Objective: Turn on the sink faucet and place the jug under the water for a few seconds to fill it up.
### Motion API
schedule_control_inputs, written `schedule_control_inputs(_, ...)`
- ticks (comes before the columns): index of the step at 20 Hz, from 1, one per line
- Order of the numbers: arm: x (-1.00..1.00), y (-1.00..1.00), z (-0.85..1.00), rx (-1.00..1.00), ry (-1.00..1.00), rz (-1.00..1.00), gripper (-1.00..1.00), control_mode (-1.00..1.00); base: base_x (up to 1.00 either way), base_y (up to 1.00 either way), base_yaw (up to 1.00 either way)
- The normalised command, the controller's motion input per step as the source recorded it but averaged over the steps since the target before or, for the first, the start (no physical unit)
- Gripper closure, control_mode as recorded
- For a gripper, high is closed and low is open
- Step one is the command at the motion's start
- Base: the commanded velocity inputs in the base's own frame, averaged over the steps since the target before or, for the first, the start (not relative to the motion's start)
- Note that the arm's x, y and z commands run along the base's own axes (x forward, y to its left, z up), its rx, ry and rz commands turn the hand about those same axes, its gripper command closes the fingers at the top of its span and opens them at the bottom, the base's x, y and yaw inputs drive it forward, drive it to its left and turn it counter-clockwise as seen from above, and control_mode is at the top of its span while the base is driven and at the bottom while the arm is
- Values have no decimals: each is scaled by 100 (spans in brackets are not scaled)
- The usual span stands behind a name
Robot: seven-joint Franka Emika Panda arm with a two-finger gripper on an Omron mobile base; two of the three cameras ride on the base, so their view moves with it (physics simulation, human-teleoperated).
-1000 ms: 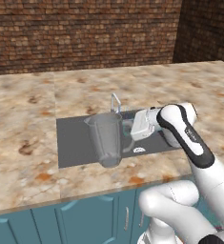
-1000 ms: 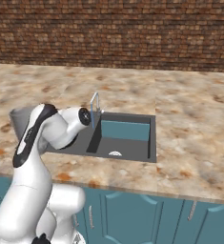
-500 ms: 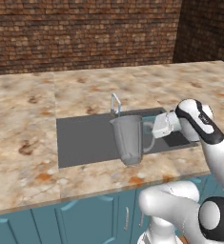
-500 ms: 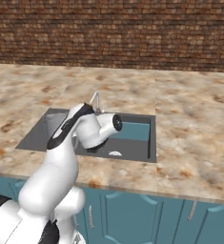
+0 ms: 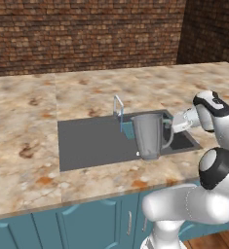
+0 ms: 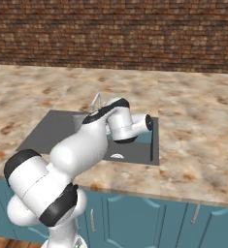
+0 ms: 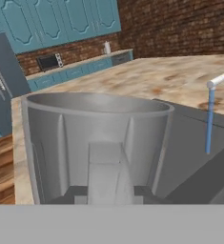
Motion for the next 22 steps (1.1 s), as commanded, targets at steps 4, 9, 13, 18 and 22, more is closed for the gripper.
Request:
schedule_control_inputs(4,7,-25,-6,0,1,0,100,-100,0,0,0)
schedule_control_inputs(9,8,0,-12,0,4,0,100,-100,0,0,0)
schedule_control_inputs(13,13,-15,0,1,1,-4,100,-100,0,0,0)
schedule_control_inputs(18,28,-46,0,0,6,-1,100,-100,0,0,0)
schedule_control_inputs(22,32,-39,0,-6,20,0,100,-100,0,0,0)
